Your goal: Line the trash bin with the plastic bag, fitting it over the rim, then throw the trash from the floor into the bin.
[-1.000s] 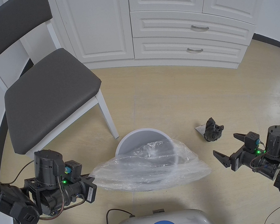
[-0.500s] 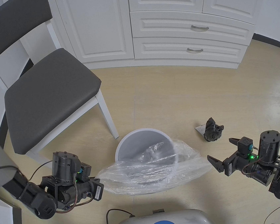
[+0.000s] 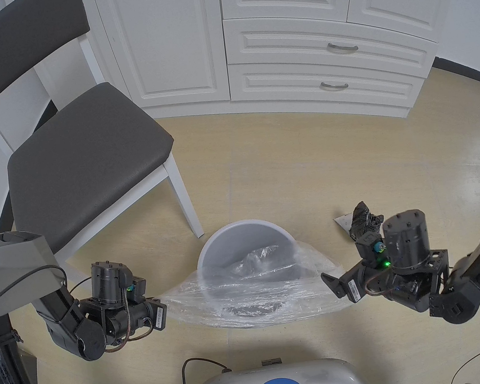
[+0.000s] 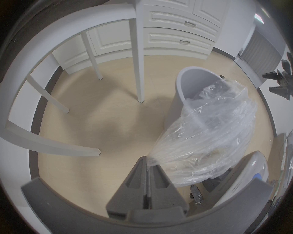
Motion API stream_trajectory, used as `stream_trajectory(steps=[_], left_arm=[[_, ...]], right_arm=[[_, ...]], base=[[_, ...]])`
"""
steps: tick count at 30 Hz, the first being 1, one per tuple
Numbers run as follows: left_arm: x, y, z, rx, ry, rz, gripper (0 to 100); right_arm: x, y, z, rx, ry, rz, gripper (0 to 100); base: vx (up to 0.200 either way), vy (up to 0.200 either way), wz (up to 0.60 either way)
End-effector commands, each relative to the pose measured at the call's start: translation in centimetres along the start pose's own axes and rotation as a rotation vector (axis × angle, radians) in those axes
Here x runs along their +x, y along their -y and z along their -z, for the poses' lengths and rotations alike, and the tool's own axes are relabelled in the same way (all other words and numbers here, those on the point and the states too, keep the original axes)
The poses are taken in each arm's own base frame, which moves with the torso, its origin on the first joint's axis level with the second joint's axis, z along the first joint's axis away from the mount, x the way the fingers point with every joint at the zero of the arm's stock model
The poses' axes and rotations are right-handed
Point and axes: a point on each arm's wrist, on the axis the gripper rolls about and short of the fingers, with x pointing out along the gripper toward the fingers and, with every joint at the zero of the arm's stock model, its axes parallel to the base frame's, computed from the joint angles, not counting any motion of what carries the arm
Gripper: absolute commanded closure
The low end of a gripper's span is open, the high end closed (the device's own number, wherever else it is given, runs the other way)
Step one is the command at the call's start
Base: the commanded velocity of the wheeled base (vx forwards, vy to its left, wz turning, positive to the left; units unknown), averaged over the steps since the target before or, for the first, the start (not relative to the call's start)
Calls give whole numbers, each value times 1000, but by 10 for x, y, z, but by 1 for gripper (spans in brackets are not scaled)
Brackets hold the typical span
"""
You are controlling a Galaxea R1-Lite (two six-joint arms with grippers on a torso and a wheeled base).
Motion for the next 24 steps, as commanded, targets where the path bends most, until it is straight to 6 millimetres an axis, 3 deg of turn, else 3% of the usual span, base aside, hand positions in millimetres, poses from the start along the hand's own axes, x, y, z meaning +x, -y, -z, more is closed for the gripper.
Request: stream_trajectory(steps=[1,3,7,10,11,14,20,24], left_arm=[[6,-19,-8,-42,147,-4,100],[5,-20,-7,-43,173,-8,100],[8,-20,-4,-41,194,-11,100],[12,-21,0,-42,202,-16,100],[12,-21,0,-42,203,-16,0],[12,-25,0,-43,218,-21,0],[2,-35,4,-8,208,-4,0],[-20,-55,22,133,185,78,0]], right_arm=[[-21,-32,-101,-94,9,1,0],[-26,-45,-106,-135,-21,-19,0],[-28,-65,-93,-259,-93,-61,0],[-20,-81,-67,-362,-169,-80,0],[-20,-81,-67,-364,-170,-80,0],[-10,-93,-51,-433,-221,-59,0],[-7,-103,-47,-485,-222,-77,0],[5,-117,-39,-503,-191,-72,0]], base=[[0,0,0],[0,0,0],[0,0,0],[0,0,0],[0,0,0],[0,0,0],[0,0,0],[0,0,0]])
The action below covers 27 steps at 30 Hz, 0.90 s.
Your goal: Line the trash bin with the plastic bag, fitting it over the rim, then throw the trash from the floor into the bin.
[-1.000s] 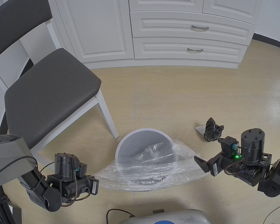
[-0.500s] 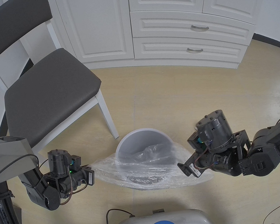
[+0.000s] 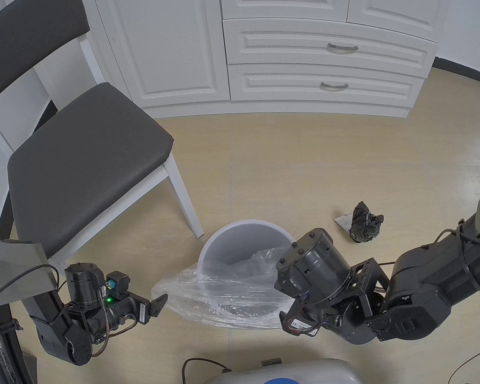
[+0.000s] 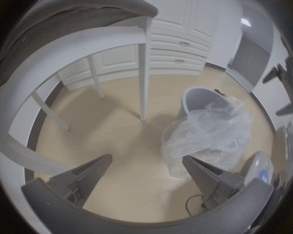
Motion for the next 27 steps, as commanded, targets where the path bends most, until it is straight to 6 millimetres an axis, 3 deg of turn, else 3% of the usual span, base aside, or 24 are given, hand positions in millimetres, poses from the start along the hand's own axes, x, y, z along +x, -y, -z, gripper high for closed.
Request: stream_trajectory(steps=[1,15,27], left_arm=[[-26,-18,12,75,-22,40,0],[-37,-31,10,131,16,32,0],[-50,-35,-3,136,77,23,0]], right_arm=[[20,-21,2,-37,3,2,0],[68,-43,-1,-98,32,32,0],[109,-38,-7,-52,16,72,0]], base=[[0,0,0],[0,0,0],[0,0,0]])
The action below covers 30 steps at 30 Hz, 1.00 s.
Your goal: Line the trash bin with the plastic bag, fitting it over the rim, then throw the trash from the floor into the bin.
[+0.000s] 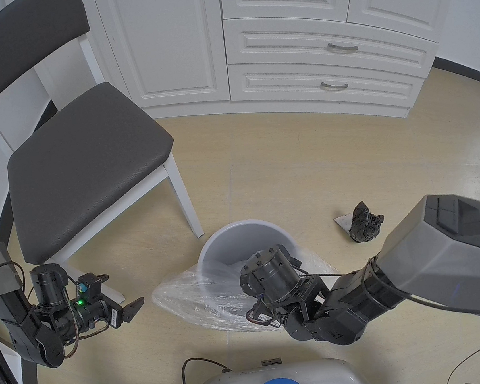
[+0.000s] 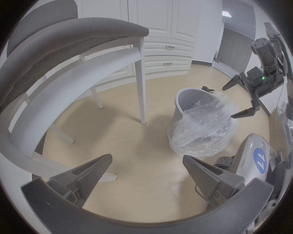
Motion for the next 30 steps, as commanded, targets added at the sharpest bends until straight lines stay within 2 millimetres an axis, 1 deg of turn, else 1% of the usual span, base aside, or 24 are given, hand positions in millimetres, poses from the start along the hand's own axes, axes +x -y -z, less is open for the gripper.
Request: stream_trajectory(steps=[1,6,10,16,17,20,24,27,30], left_arm=[[-5,-2,-7,8,25,-14,0],[-5,-2,-7,6,26,-16,0],[-5,-3,-7,7,28,-17,0],[-5,-4,-8,7,30,-21,0],[-5,-4,-8,7,31,-23,0],[-5,-5,-8,7,32,-25,0],[-5,-6,-8,8,35,-29,0],[-5,-6,-9,11,44,-34,0],[-5,-7,-10,12,51,-37,0]], right_arm=[[22,-8,6,-1,-30,2,0],[34,-4,1,31,-7,27,0],[34,4,-5,57,24,50,0],[36,8,-4,63,23,57,0],[37,8,-6,68,28,60,100],[38,9,-10,78,41,66,100],[31,23,-27,116,93,91,100],[24,31,-34,132,117,104,100],[23,40,-40,150,137,121,100]], base=[[0,0,0],[0,0,0],[0,0,0],[0,0,0],[0,0,0],[0,0,0],[0,0,0],[0,0,0],[0,0,0]])
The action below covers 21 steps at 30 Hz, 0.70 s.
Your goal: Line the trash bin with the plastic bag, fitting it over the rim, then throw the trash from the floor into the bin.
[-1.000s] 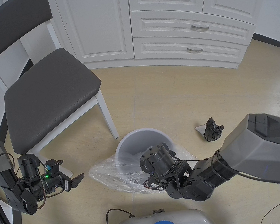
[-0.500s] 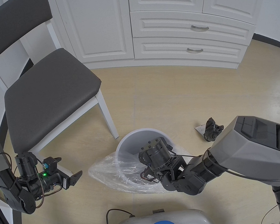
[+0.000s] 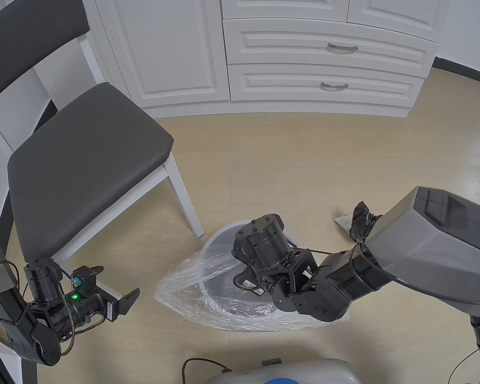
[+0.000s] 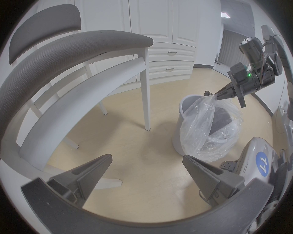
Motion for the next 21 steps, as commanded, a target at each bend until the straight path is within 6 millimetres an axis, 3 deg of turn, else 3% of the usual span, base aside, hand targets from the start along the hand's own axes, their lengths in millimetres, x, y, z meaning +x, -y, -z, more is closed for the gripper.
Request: stream_trajectory(steps=[1,6,10,21], left_arm=[[0,0,0,0,1,-1,0],[2,0,1,0,2,-5,0],[9,-2,1,-9,25,-11,0],[17,0,7,-16,102,-34,0]], right_arm=[[-4,13,-13,30,36,25,100],[15,24,-22,74,65,70,100],[41,20,-23,111,76,99,100],[86,23,-38,249,146,236,100]], base=[[0,0,0],[0,0,0],[0,0,0],[0,0,0]])
